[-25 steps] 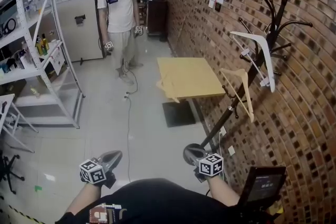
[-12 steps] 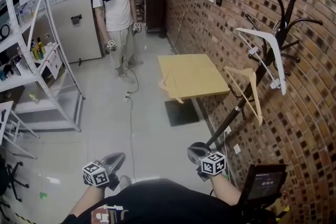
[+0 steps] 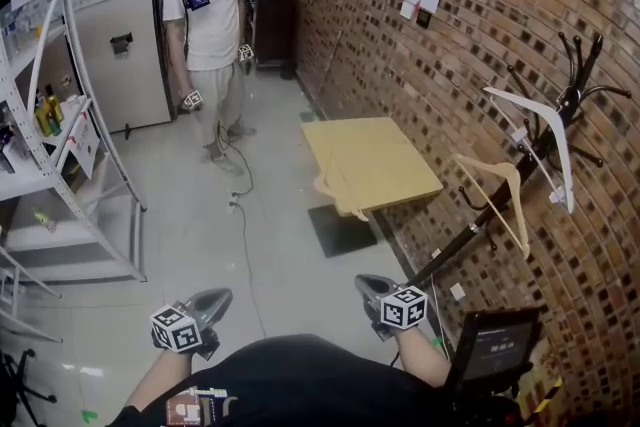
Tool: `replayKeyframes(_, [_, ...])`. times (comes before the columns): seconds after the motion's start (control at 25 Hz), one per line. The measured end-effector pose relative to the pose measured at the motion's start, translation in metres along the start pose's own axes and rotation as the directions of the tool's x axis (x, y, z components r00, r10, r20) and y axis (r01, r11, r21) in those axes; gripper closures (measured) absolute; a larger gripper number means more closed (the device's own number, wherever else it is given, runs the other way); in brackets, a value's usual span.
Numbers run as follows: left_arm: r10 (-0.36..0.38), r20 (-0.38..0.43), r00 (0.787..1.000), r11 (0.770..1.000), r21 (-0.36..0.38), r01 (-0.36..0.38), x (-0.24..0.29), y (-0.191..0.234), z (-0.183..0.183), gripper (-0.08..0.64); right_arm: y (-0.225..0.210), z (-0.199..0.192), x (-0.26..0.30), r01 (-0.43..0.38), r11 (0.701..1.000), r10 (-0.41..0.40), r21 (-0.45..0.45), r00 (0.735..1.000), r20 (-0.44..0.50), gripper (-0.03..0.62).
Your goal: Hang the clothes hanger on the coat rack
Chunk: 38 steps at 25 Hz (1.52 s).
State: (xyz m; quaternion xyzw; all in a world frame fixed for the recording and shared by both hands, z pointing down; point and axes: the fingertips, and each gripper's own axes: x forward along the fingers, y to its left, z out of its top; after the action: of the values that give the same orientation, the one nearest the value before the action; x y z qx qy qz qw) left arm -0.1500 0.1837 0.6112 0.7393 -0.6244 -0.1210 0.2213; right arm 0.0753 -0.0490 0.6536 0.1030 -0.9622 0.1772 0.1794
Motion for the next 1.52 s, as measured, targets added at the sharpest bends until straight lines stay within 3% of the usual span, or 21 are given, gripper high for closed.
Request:
replayKeyframes(0.24, [-0.018,-0.006,1.000,1.000,-0.021,0.018,-0.017,0.083,0.033,0.565,0.024,0.022,0.066,0.041,0.999,-0.041,-0.001,0.999,-0.014,0.578])
replayKeyframes(0.56, [-0.039,-0.020,0.999,0.997,-0.060,0.038,0.017,0.130,0.044,0.565,-0.001,0.031,0.110,0.068,0.998,-0.068,-0.010,0.996,-0.064,0.578])
replayKeyframes(0.76, [-0.015,-0.041,0.999,0.999,-0.043,0.013,0.063,0.144,0.051,0.565,-0.053,0.035,0.146,0.041,0.999,-0.042,-0.011,0.996,-0.076,0.578])
replayKeyframes(0.92, [0.069,-0.025,0.997,0.997,-0.023,-0.069,0.111,0.162,0.068,0.565,-0.118,0.049,0.186,-0.021,1.000,0.020,-0.011,0.996,-0.084,0.577])
replayKeyframes(1.04, [0.144,0.019,0.989,0.988,-0.057,-0.142,0.151,0.175,0.085,0.565,-0.168,0.065,0.222,-0.069,0.996,0.061,-0.056,0.990,-0.130,0.577])
replayKeyframes(1.2, [0.183,0.037,0.982,0.981,-0.078,-0.180,0.210,0.184,0.101,0.565,-0.220,0.081,0.262,-0.130,0.983,0.103,-0.133,0.975,-0.197,0.561])
replayKeyframes(1.52, [0.141,-0.058,0.988,0.988,-0.057,-0.145,0.283,0.201,0.104,0.565,-0.281,0.068,0.319,-0.092,0.968,0.016,-0.234,0.951,-0.309,0.499])
